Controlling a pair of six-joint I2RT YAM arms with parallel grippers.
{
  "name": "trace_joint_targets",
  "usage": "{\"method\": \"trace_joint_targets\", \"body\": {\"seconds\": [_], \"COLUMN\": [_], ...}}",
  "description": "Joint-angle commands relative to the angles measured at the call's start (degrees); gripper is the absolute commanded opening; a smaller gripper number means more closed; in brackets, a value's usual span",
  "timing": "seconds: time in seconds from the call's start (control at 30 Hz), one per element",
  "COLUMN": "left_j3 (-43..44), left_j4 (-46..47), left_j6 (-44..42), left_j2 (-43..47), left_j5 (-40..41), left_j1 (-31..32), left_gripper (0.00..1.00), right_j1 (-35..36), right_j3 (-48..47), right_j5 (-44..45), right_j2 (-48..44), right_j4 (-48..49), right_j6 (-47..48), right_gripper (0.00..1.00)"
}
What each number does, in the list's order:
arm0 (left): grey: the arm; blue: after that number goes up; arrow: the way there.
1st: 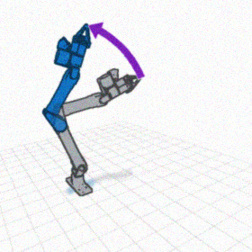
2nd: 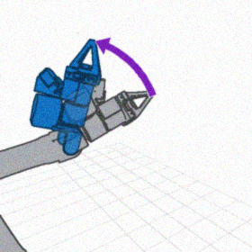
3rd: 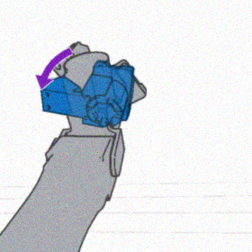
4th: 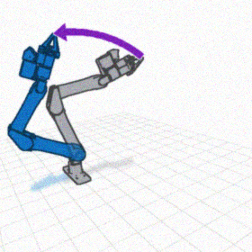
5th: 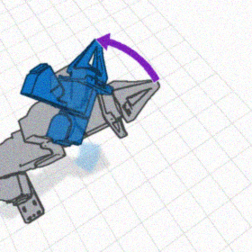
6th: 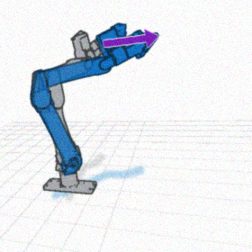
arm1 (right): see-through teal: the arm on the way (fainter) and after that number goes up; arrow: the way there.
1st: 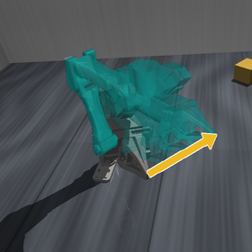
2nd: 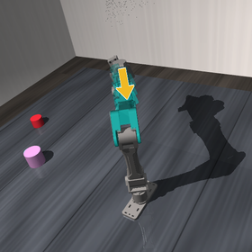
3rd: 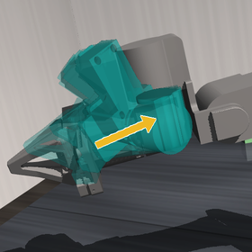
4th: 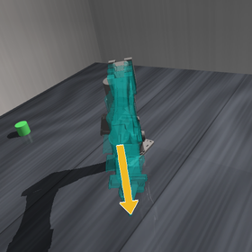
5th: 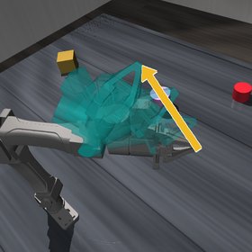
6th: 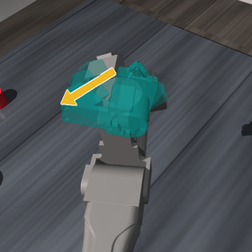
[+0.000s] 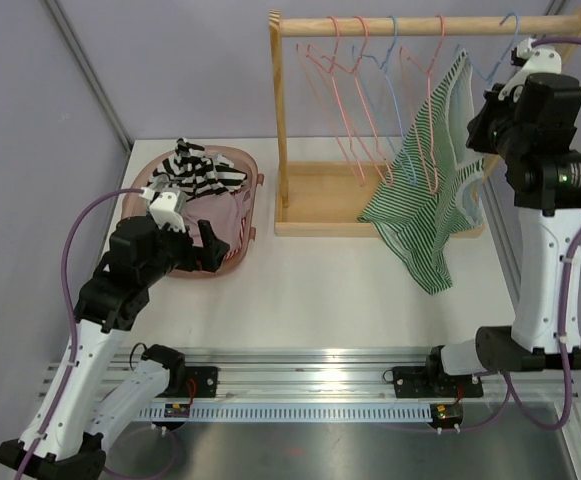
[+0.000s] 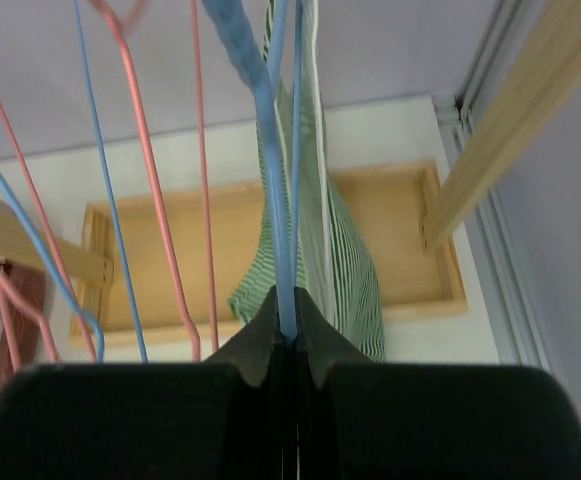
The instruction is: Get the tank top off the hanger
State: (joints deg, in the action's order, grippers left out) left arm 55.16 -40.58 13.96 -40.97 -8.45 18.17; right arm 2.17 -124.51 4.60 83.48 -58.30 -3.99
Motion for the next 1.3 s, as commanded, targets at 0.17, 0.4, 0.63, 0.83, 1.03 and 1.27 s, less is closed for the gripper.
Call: {"method": "trace_joint_targets", "body": {"seconds": [0.17, 0.4, 0.63, 0.83, 1.03, 1.27], "left_j3": [7.8, 3.3, 2.1, 1.6, 4.7, 12.1], "left_j4": [5.9, 12.3, 13.6, 17.3, 19.8, 17.0], "left_j6": [4.9, 8.8, 9.0, 8.4, 5.2, 2.5], "left_j2": [-1.4, -0.4, -0.4, -2.4, -8.5, -16.3], "left_j5": [1.1, 12.0, 22.9, 30.5, 39.5, 48.0], "left_j1": [10.2, 21.9, 32.3, 40.3, 50.2, 55.4], "left_gripper": [0.99, 0.99, 0.99, 0.99, 0.99, 0.99], "right_j1": [-0.2, 0.6, 13.4, 17.4, 17.4, 17.4], "right_j3": [25.0, 46.2, 54.4, 59.2, 55.4, 46.3], "right_j5": [-4.3, -18.9, -20.1, -36.3, -51.1, -56.6], "right_j2": [-22.6, -37.4, -46.0, -51.0, -47.7, -40.1], "right_j4": [-7.7, -6.0, -12.8, -10.6, -3.8, 1.3], "right_j6": [-3.9, -7.3, -11.5, -10.0, -10.0, -10.6], "right_gripper": [0.00, 0.00, 0.00, 0.00, 0.00, 0.00]}}
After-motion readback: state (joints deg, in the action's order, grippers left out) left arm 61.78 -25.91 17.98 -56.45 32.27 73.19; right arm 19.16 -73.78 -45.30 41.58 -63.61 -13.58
